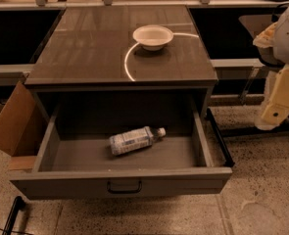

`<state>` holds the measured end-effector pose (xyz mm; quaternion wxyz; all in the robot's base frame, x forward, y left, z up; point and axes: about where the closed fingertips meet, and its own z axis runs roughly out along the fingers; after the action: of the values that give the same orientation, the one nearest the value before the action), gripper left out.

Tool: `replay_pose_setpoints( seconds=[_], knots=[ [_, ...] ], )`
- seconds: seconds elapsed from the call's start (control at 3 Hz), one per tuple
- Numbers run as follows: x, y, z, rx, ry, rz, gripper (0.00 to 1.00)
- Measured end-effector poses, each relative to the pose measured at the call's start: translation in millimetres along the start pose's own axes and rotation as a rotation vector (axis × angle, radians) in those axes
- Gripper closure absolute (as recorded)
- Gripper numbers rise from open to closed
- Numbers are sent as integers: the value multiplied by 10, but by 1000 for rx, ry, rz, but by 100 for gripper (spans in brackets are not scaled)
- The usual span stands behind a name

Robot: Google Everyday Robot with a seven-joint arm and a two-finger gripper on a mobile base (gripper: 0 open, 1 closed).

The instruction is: Pick blue plastic bottle from top drawer and place on counter

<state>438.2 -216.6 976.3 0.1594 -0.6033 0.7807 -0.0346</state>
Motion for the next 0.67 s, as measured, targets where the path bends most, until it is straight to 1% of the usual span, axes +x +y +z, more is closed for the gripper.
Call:
replay_pose_setpoints(
  seconds=[0.33,0.67],
  knots=[
    [-22,-1,12,3,-12,2,0],
    [-221,79,336,-54,-79,-6,0]
  ],
)
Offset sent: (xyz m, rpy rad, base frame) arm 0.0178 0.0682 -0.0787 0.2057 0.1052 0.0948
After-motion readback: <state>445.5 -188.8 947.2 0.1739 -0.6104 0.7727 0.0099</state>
